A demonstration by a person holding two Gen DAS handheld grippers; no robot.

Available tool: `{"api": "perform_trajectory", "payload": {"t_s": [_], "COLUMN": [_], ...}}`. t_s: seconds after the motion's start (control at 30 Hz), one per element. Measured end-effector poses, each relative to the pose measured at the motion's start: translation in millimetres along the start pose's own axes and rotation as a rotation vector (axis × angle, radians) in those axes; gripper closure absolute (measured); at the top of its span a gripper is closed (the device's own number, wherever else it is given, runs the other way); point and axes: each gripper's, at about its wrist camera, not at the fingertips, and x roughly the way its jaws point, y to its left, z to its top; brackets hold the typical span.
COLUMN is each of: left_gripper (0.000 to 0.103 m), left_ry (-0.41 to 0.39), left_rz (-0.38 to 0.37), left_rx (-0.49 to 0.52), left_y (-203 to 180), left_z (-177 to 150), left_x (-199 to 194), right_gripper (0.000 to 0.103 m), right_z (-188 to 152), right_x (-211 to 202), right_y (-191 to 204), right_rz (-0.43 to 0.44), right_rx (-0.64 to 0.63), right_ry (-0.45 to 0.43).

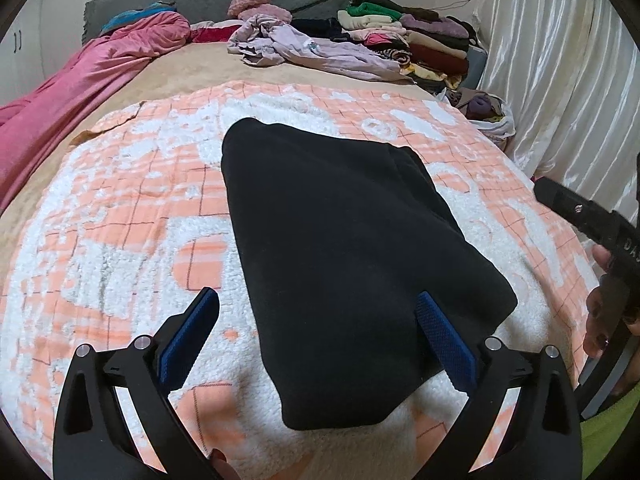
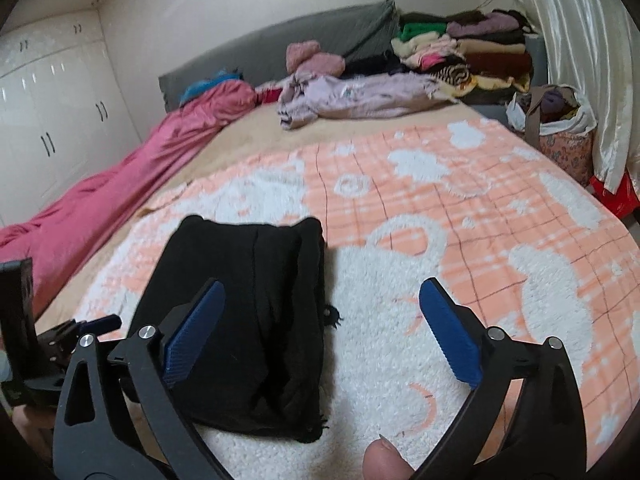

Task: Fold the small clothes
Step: 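Pull both open tools back from the folded black sweater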

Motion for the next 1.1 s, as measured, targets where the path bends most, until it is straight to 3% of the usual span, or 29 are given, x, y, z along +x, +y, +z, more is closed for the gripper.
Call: {"api": "perform_trajectory", "payload": {"t_s": [0.6, 1.1], "left_gripper": [0.004, 0.004], "left_ry": [-0.114, -0.087], "left_rz": [0.077, 0.089], "left_rx": [-0.011, -0.008], "left_y": [3.6, 14.2], "left_z": [-18.5, -77.5], "left_x": [-47.1, -73.5], "right_gripper": [0.009, 0.009], "right_z": [-43.2, -95.0], "right_x": [-57.6, -75.8], "right_y": [13.5, 19.7], "right_rz": [-0.037, -0.084], "right_rx": [-0.07, -0.052], "right_ry": [-0.156, -0.09]}}
